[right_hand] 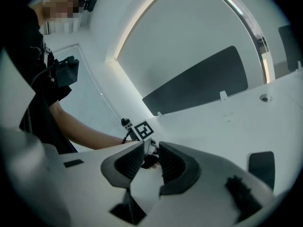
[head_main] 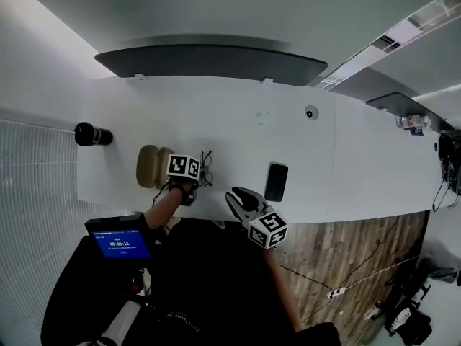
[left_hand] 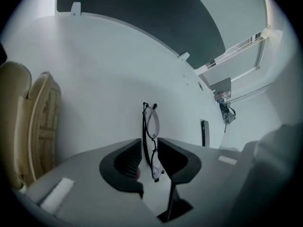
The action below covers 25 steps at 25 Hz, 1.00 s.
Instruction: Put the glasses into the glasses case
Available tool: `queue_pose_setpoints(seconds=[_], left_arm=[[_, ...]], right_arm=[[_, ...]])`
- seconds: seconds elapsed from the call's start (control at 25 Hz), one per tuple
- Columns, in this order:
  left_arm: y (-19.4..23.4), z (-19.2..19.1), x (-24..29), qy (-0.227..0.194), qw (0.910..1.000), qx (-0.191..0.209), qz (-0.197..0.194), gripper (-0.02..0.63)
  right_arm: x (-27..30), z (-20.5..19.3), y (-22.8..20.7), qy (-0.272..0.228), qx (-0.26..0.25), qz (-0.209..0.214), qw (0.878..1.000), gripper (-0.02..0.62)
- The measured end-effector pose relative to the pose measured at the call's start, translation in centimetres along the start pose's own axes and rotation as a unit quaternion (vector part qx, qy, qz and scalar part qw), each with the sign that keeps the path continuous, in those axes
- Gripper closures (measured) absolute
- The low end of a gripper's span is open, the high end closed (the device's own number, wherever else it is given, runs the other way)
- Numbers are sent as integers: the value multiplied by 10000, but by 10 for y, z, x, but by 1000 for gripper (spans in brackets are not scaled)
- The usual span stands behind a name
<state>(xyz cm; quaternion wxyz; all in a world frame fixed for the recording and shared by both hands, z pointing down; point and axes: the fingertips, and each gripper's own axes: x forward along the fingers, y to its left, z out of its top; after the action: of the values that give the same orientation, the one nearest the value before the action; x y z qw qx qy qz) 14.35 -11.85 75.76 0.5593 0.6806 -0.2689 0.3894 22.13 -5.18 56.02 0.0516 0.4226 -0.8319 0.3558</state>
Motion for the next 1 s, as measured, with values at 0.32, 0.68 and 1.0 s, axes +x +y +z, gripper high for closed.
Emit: queue_pose_setpoints(seconds=[0.32,0.68,1.0], left_arm=[[1,0,5,317,9994,121,73,525],[-23,5,5,187,9993,189,-254,588],[-18,14,-64,-268,9952,87,-939,588]], right_arm=[[-3,2,-13,-2,48,-102,9999,494],[-3,0,-18,31,113,-232,9997,494],[32,-7,11,106,92,-162,9998,494]])
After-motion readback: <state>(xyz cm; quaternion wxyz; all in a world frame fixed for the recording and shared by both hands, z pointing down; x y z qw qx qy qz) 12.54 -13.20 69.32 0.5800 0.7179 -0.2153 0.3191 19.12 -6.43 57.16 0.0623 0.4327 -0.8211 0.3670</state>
